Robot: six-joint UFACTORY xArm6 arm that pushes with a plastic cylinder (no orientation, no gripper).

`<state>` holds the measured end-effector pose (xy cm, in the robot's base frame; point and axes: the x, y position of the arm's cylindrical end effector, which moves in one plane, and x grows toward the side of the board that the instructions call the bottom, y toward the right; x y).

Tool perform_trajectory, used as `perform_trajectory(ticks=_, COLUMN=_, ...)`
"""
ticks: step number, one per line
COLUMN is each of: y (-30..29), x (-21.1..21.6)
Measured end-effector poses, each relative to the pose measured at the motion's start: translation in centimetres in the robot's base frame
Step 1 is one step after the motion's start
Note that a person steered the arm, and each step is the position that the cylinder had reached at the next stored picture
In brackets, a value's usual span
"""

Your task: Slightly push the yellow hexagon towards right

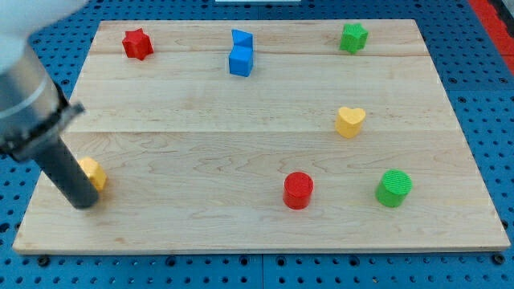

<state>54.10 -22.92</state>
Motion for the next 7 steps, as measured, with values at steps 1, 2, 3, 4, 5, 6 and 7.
perform_trajectory(ticks=1, y=-0.2, x=-5.3)
perform_trajectory(ticks=2, y=-1.3, x=-8.6)
perform_trajectory(ticks=3, y=-1.0, x=-7.6)
perform_trajectory(ticks=4, y=-3.1, x=-5.6)
perform_trajectory(ticks=5, y=-7.4, x=-4.4)
perform_trajectory(ticks=6, y=-7.6, x=-5.0)
perform_trajectory(ticks=7, y=-7.6, x=-7.7)
